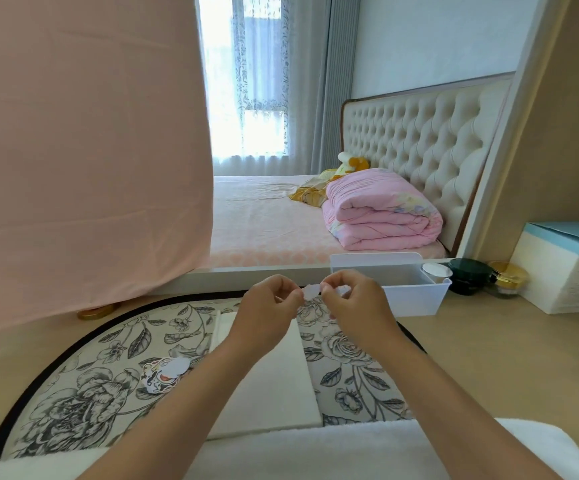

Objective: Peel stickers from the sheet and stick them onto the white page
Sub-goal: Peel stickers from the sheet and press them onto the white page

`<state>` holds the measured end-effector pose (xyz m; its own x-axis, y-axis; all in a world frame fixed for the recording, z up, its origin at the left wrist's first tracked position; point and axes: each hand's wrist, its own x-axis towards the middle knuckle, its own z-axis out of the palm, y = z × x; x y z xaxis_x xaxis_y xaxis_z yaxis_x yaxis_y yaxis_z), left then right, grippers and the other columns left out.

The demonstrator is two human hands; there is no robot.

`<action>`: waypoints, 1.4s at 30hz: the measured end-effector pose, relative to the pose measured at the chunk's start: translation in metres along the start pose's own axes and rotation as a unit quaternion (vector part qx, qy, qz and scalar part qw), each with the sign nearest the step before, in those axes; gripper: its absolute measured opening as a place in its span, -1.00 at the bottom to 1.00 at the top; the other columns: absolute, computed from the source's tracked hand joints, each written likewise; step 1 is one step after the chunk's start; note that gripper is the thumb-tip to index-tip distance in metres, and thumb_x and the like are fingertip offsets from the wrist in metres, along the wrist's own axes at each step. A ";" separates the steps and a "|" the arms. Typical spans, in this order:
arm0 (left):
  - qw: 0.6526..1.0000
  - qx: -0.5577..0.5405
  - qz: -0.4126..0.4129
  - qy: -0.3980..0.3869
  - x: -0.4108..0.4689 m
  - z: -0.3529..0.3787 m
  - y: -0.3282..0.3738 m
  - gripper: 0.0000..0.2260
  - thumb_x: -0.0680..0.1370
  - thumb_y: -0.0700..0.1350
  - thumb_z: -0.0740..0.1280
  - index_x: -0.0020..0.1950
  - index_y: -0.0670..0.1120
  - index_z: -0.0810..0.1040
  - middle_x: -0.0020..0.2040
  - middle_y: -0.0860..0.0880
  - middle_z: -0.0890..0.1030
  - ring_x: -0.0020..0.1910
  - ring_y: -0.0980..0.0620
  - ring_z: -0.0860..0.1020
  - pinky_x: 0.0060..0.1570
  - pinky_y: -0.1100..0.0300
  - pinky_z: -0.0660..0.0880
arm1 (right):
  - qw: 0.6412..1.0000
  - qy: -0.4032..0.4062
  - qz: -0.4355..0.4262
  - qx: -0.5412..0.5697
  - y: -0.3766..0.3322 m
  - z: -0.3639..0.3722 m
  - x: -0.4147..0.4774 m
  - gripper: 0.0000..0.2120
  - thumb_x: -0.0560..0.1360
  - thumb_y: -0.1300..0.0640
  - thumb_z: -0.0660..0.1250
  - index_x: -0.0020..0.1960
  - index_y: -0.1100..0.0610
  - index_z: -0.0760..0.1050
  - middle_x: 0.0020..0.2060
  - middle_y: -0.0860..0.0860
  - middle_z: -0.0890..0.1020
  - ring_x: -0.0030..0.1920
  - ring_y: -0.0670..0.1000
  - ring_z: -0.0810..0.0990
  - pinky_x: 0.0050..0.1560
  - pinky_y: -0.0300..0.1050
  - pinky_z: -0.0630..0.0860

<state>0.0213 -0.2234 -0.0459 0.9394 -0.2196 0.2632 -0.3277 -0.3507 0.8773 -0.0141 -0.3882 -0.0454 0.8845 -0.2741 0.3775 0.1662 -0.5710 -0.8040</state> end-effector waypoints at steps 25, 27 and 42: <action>0.981 0.164 0.090 0.045 -0.010 -0.065 -0.042 -0.90 0.60 -0.02 0.32 -0.11 0.14 0.50 -0.26 0.18 0.63 -0.25 0.16 0.56 -0.23 0.24 0.49 | 0.991 -0.119 -0.062 -0.027 -0.040 0.059 0.016 -0.92 0.48 0.06 0.46 -0.05 -0.10 0.68 -0.32 -0.15 0.65 -0.31 -0.18 0.58 -0.15 -0.11 0.61; 0.975 0.191 0.105 0.042 -0.015 -0.077 -0.049 -0.93 0.61 -0.01 0.31 -0.06 0.16 0.50 -0.26 0.24 0.64 -0.23 0.22 0.58 -0.23 0.27 0.50 | 0.989 -0.137 -0.055 0.001 -0.045 0.070 0.014 -0.91 0.48 0.10 0.46 -0.13 -0.08 0.70 -0.29 -0.14 0.68 -0.37 -0.15 0.59 -0.20 -0.08 0.63; 0.974 -0.153 -0.116 -0.117 -0.016 -0.109 -0.063 -0.71 0.69 -0.06 0.16 -0.02 -0.14 0.63 -0.16 -0.07 0.73 -0.32 0.02 0.56 -0.34 0.20 0.35 | 0.964 -0.178 -0.019 0.198 -0.052 0.097 0.000 -0.89 0.48 0.34 0.46 -0.12 0.15 0.69 -0.35 -0.12 0.65 -0.40 0.01 0.45 -0.42 -0.33 0.39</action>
<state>0.0378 -0.0987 -0.0613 0.9240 -0.3816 -0.0246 -0.0296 -0.1355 0.9903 0.0195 -0.2828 -0.0481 0.9563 0.0647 0.2850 0.2923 -0.2156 -0.9317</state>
